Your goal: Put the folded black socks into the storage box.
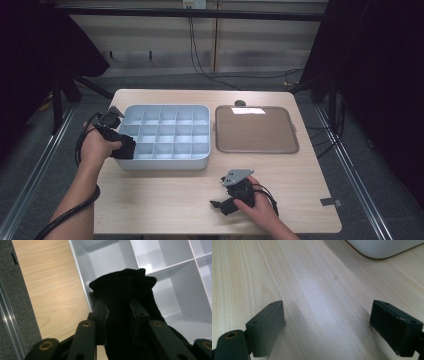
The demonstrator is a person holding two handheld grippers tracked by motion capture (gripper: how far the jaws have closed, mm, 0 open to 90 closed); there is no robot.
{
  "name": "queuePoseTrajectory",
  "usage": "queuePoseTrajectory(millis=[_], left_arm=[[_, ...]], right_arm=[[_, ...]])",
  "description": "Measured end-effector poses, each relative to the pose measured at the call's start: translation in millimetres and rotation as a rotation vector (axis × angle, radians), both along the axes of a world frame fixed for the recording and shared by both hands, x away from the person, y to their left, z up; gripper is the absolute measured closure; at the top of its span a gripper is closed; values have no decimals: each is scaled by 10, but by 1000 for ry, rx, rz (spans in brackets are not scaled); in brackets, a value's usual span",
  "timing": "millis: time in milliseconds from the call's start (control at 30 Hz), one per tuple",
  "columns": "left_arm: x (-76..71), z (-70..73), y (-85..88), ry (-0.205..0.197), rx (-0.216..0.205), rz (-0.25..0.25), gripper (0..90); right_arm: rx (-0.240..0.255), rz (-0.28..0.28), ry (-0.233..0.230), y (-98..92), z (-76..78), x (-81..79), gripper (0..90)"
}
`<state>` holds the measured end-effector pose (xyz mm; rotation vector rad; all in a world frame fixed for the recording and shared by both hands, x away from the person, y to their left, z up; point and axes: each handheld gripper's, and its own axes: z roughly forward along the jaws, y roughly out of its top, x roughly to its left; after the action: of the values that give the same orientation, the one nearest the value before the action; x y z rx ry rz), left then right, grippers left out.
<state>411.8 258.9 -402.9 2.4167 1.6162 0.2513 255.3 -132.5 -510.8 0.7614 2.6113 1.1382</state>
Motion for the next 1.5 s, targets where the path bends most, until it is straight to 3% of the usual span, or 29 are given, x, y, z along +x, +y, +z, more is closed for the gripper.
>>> queuePoseTrajectory(millis=[767,1033,1133,1200,1500], left_arm=[[-13,-51,-40,-5,21,3,706],[-37,-54,-26,-22,7,9,699],[-42,-56,-33,-31,16,-2,699],[-46,-58,-69,-32,49,-17,699],[-46,-93,-91,-12,57,2,698]], right_arm=[[0,1,0,0,0,-3,117],[0,1,0,0,0,-3,118],[0,1,0,0,0,-3,118],[0,1,0,0,1,-3,117],[0,0,1,0,0,-5,117]])
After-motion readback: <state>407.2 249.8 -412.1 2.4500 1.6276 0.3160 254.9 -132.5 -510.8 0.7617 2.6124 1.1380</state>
